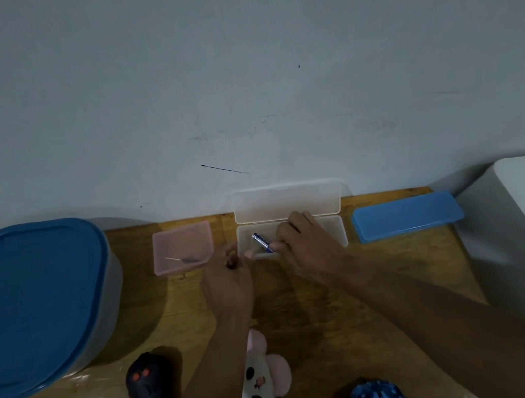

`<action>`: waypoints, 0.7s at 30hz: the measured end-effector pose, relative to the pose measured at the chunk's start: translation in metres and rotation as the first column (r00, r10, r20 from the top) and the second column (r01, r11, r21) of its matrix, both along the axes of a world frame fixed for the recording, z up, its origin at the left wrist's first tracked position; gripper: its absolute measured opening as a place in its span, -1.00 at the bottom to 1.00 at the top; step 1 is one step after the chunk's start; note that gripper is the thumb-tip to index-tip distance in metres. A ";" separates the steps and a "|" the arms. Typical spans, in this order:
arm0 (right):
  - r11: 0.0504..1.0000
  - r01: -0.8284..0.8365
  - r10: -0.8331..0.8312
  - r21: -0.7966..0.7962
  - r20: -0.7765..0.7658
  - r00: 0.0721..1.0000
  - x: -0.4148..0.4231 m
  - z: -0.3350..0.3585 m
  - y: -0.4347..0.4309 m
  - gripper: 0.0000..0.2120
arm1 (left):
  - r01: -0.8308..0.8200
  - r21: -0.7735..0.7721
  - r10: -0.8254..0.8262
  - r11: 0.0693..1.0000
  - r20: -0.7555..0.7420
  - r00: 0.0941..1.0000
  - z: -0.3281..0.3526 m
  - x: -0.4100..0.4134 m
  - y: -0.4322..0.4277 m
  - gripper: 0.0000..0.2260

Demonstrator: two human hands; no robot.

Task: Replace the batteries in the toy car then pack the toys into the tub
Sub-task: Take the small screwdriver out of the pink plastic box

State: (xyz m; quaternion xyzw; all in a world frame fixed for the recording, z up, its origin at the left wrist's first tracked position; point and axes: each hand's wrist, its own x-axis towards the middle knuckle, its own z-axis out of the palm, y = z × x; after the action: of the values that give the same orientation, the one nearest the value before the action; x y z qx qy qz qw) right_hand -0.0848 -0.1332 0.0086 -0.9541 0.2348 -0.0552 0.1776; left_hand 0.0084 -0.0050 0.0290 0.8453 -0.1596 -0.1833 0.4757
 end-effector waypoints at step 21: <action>0.992 0.037 -0.027 0.124 -0.085 0.996 0.015 0.005 0.016 -0.61 | -0.023 -0.017 0.021 1.000 -0.104 0.994 -0.004 0.007 0.002 -0.82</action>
State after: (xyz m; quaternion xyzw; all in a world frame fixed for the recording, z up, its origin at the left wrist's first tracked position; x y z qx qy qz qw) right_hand -0.0694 -0.1172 0.0138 -0.9386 0.2603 -0.0034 0.2264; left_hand 0.0153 -0.0027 0.0247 0.8320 -0.1271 -0.2201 0.4931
